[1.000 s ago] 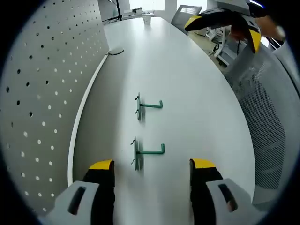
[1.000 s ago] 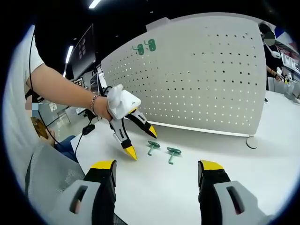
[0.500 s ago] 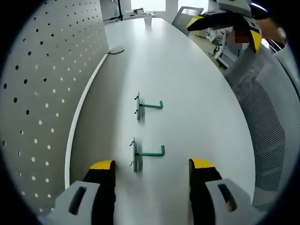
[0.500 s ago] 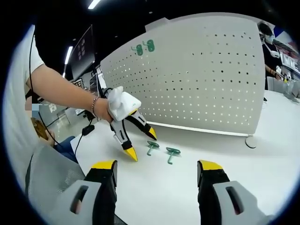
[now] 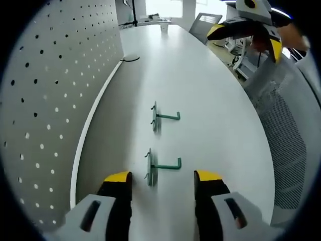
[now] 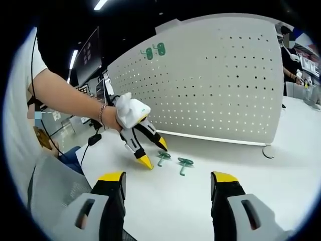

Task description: Insert the hook assembly into the mounting plate slot until the hook locks in place.

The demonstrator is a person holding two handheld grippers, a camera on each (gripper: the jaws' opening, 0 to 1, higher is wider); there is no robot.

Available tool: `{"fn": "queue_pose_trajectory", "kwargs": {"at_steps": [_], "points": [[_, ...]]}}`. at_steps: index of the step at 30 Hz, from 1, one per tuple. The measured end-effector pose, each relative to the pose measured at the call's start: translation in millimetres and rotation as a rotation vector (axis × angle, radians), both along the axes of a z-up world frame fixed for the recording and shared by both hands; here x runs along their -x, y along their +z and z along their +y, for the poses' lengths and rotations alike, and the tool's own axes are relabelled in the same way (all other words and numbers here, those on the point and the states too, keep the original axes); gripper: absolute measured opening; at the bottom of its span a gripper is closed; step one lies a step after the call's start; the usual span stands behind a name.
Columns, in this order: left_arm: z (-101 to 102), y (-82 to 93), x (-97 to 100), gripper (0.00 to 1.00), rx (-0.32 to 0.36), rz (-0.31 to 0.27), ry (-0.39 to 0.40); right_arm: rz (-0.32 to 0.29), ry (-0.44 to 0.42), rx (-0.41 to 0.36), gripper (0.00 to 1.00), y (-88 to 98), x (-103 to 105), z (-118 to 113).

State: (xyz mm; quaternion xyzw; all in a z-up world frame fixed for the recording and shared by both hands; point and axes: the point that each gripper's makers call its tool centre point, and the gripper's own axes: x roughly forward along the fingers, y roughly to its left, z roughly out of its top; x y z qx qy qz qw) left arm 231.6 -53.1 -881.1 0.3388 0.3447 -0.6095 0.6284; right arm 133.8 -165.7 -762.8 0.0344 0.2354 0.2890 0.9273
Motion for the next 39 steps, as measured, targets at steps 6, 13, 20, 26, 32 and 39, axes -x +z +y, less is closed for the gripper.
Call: {"fn": "queue_pose_trajectory", "kwargs": {"at_steps": [6, 13, 20, 26, 32, 39], "points": [[0, 0.9, -4.7, 0.39, 0.009, -0.002, 0.031, -0.007, -0.012, -0.006, 0.66, 2.6, -1, -3], [0, 0.9, -7.6, 0.28, 0.012, -0.013, 0.054, -0.005, -0.012, -0.004, 0.65, 2.1, -1, -3], [1, 1.0, -10.3, 0.22, 0.015, -0.017, 0.088, -0.009, -0.011, -0.007, 0.64, 3.8, -1, -3], [2, 0.7, -11.6, 0.19, 0.013, -0.023, 0.099, -0.006, -0.009, -0.006, 0.64, 3.1, 0, -2], [2, 0.3, -12.0, 0.17, 0.012, -0.026, 0.098, -0.006, -0.010, -0.007, 0.64, 2.7, -1, -2], [3, 0.0, -15.9, 0.10, 0.003, -0.040, 0.104, -0.007, -0.008, -0.005, 0.64, 3.2, 0, -2]]}}
